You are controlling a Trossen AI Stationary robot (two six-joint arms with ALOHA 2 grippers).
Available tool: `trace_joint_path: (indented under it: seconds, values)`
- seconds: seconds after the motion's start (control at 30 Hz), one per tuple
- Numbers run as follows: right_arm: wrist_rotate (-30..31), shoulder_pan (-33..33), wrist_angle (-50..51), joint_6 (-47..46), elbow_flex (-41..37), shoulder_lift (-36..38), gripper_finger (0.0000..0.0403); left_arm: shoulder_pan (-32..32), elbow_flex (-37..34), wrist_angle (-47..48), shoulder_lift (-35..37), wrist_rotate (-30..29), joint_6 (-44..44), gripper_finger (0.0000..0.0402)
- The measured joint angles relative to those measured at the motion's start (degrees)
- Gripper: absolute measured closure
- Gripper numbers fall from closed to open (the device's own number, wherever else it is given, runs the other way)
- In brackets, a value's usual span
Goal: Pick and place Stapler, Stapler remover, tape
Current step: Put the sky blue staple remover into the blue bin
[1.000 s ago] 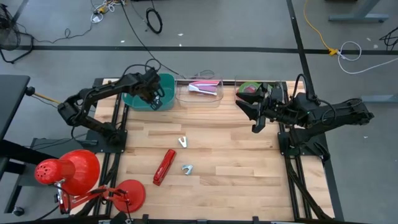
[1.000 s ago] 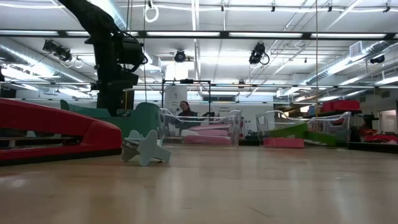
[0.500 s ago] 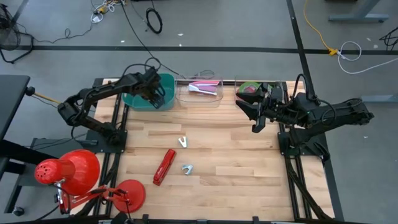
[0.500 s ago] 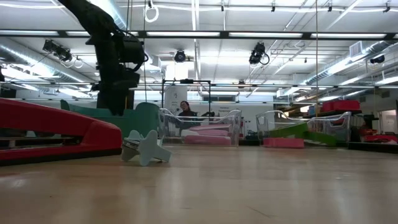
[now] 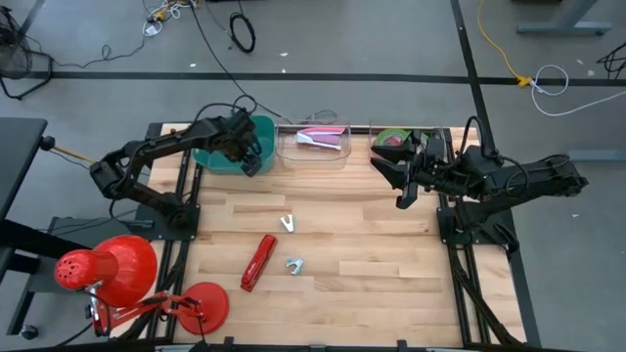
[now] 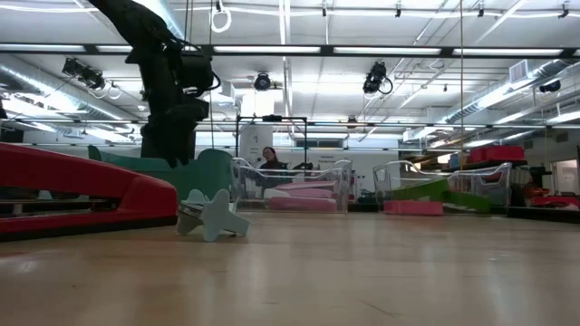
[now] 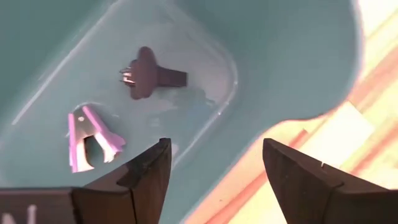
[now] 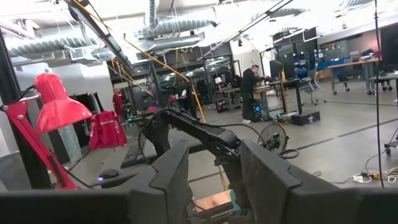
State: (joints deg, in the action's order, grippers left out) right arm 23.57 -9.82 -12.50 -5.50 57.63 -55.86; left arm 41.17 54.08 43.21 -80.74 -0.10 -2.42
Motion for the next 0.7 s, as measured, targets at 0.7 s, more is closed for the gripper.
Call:
trace_joint_path:
  seconds: [0.7]
  values:
    - [0.0, 0.0, 0.66, 0.0, 0.0, 0.0, 0.0257, -9.57, 18.44, 6.59, 0.63, 0.9, 1.63, 0.0163]
